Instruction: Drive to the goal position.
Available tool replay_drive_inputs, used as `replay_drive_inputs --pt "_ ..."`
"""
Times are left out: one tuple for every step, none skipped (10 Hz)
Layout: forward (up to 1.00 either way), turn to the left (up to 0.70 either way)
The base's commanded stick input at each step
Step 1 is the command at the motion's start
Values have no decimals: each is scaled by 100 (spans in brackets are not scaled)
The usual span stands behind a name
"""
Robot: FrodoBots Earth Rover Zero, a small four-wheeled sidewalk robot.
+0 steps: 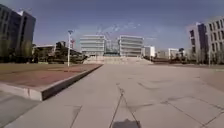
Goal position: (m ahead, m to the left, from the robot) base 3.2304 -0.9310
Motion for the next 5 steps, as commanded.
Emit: replay_drive_inputs --pt "70 1" --pt "70 1" --pt "70 1" --pt "70 1" --pt "70 1"
